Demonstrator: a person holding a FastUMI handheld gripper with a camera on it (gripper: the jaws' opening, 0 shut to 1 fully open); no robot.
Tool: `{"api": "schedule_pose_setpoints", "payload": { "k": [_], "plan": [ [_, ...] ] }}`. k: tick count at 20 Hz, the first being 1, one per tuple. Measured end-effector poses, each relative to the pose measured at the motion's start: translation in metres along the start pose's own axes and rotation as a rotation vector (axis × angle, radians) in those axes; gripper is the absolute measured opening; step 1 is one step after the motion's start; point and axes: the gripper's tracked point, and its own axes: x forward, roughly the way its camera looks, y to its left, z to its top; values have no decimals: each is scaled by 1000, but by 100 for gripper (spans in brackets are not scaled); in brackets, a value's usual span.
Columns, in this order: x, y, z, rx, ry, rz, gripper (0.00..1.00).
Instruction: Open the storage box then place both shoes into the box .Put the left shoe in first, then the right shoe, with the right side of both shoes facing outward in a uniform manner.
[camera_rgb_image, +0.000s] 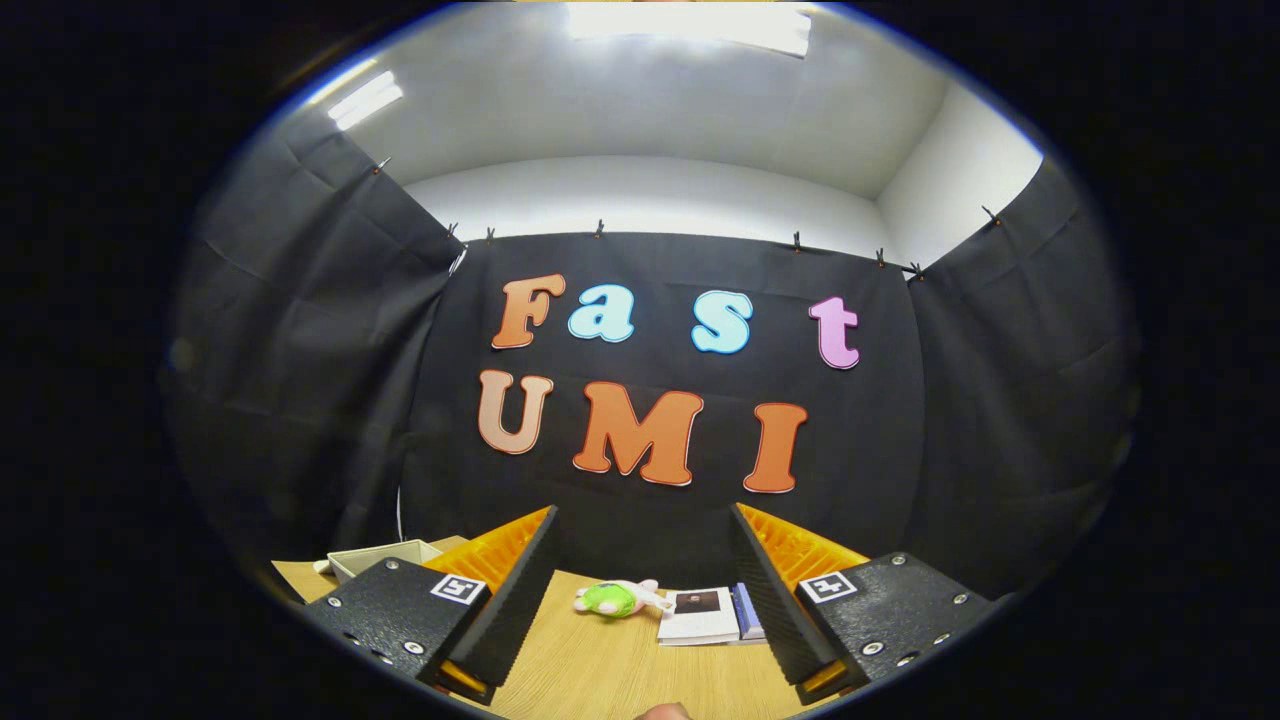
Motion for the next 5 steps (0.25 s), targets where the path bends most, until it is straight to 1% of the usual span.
{"api": "schedule_pose_setpoints", "payload": {
  "k": [5],
  "plan": [
    [7, -3, 0, 20, -12, -25, 98]
  ]
}}
